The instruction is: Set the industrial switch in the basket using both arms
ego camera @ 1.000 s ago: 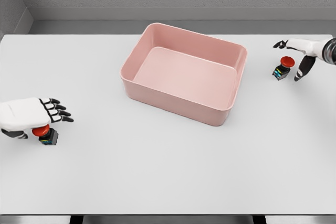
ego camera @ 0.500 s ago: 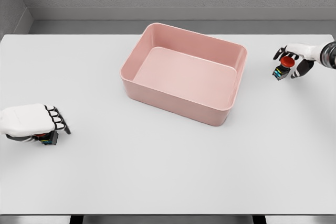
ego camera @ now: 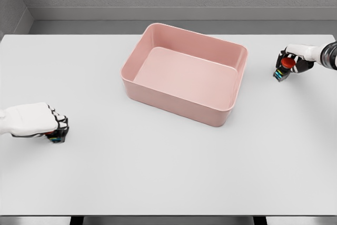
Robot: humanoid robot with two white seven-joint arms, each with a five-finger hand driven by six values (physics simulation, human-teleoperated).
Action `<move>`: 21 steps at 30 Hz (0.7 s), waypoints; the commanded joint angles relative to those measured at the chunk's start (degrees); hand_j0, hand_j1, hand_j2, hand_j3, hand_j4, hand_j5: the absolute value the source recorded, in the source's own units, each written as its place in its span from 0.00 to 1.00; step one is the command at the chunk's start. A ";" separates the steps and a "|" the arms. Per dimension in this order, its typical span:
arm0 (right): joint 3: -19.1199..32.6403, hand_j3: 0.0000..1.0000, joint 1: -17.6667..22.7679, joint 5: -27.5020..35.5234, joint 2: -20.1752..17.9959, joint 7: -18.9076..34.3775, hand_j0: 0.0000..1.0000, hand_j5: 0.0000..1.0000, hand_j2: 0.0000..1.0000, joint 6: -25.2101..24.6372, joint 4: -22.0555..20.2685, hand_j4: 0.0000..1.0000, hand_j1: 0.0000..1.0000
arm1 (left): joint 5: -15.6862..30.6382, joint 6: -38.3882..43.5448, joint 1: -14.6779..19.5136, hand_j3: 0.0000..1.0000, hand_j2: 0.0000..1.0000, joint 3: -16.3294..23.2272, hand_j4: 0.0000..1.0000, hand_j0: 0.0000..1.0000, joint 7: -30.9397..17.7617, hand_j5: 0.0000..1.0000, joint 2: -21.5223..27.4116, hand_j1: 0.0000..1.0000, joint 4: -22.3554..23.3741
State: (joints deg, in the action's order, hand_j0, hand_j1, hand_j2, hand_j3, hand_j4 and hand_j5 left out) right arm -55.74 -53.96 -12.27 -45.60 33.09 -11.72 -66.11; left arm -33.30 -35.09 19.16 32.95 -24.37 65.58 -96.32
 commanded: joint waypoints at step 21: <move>2.92 0.48 -2.81 -0.03 -5.90 0.14 0.48 0.48 0.48 -0.15 -7.45 0.48 0.48 | 4.92 0.09 6.15 0.25 0.25 -5.52 0.25 0.25 0.29 0.25 -9.24 0.25 0.08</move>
State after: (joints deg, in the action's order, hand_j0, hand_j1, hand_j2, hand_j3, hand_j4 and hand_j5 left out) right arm -53.84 -56.78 -12.22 -50.74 33.26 -11.87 -72.46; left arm -29.53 -35.09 25.75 28.01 -24.17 57.27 -96.26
